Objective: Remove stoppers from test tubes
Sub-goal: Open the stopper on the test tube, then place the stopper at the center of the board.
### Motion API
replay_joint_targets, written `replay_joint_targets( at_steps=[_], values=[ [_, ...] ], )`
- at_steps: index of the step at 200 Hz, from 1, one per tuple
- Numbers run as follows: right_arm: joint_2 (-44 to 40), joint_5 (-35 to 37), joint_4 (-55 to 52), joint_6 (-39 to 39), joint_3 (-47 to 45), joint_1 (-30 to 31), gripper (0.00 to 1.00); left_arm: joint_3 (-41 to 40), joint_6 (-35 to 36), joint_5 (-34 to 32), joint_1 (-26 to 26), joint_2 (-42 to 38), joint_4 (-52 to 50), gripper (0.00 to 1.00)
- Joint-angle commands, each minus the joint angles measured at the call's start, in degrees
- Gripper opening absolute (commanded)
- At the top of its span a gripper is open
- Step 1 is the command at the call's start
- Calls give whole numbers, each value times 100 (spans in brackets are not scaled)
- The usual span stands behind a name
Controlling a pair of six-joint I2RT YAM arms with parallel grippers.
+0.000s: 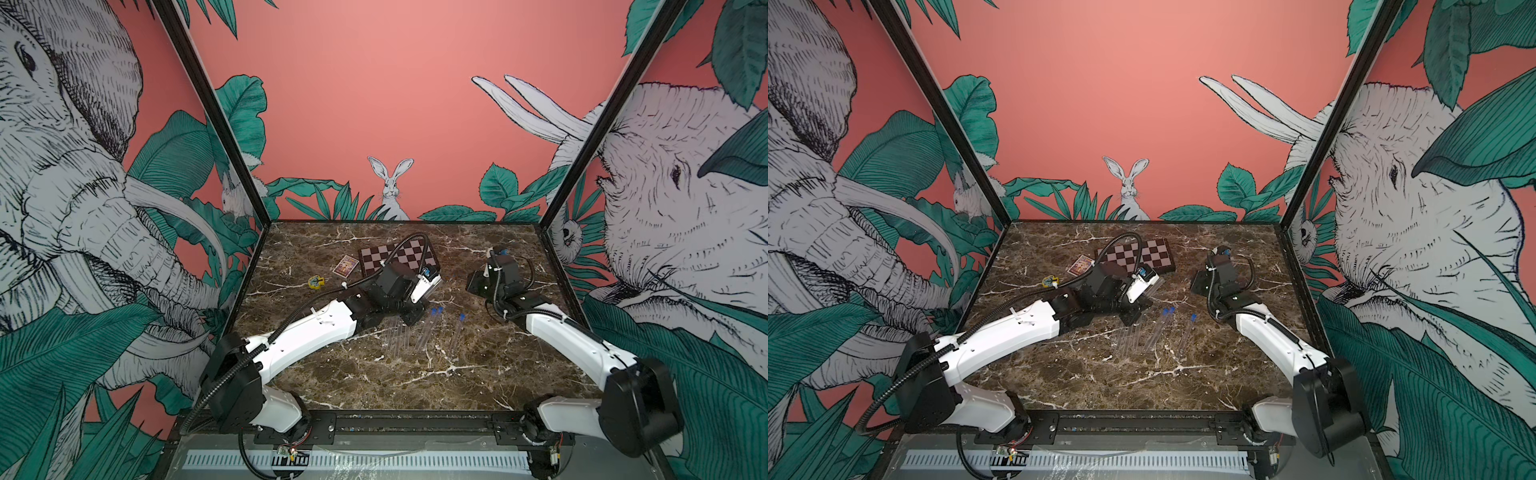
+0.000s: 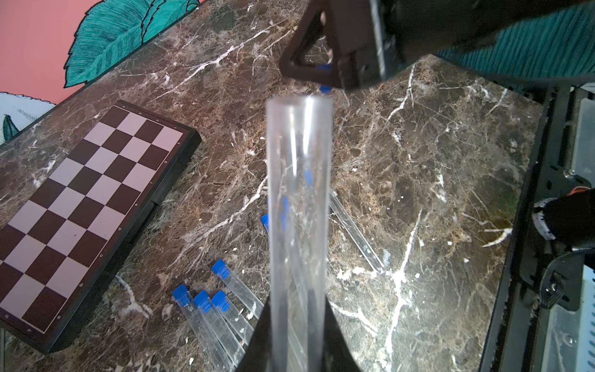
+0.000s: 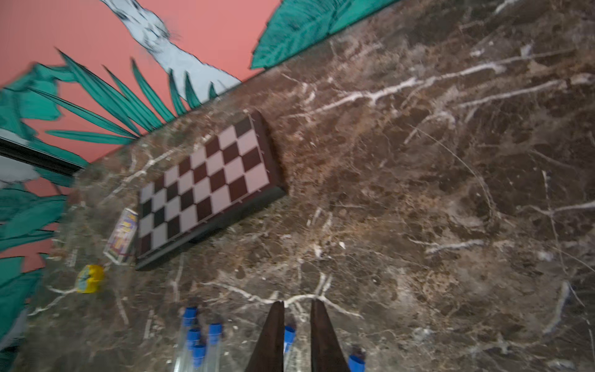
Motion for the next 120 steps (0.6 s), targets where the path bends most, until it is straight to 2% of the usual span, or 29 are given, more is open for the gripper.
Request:
replay_joint_targets(
  at_steps=[1,51,120],
  values=[
    [383,623,1085,-168,-374,-16,0,151,-5,-71,-6,-220,-142,0],
    [1503,1231,2370,381,-731,11,0,174,-28,-121,-5,-98,-207,0],
    [2541,1998,2911,650,-789,147,0,250,4,-108,-5,-6,-231,0]
  ],
)
